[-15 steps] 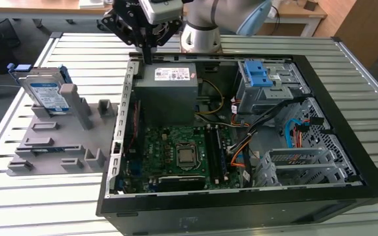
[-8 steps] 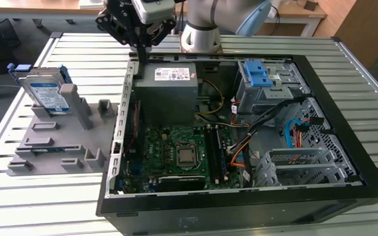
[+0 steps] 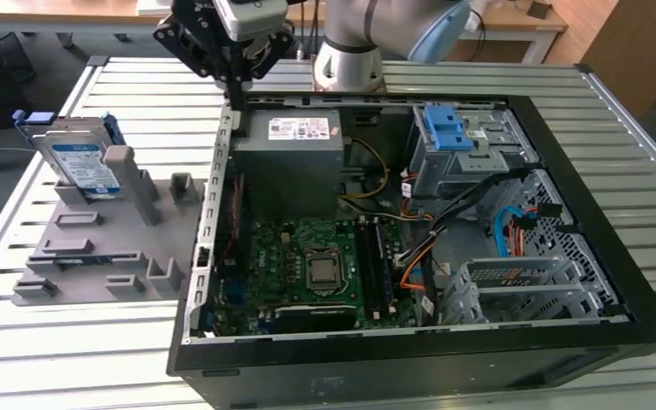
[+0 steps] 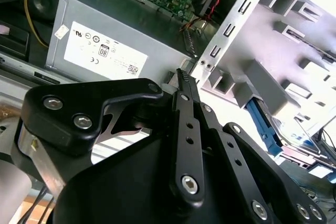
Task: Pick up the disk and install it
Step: 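Reach for the disk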
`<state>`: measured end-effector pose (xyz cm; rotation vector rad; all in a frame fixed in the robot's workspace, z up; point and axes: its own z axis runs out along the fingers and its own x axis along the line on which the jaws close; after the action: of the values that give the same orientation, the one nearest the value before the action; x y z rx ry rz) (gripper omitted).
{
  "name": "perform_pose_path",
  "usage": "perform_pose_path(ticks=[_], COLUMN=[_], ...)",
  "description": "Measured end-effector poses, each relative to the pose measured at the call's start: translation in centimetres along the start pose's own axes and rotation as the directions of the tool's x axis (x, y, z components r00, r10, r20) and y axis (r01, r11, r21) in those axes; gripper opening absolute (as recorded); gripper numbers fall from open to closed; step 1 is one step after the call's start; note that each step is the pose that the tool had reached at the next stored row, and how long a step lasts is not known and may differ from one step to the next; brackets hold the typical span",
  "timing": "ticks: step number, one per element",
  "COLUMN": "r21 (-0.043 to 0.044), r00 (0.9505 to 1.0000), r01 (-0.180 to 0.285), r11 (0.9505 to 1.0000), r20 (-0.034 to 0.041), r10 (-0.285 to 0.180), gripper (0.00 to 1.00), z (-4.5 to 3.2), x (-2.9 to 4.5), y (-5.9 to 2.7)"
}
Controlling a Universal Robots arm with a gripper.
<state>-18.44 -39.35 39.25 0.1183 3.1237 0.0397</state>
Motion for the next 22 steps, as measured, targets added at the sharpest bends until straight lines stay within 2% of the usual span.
perform_pose_path(ticks=[22], r21=[0.0004], r00=[1.0000], r01=[0.000], r11=[1.0000], r20=[-0.0051], r10=[0.000], gripper=[0.11], z=[0.08], x=[2.63], y=[0.14])
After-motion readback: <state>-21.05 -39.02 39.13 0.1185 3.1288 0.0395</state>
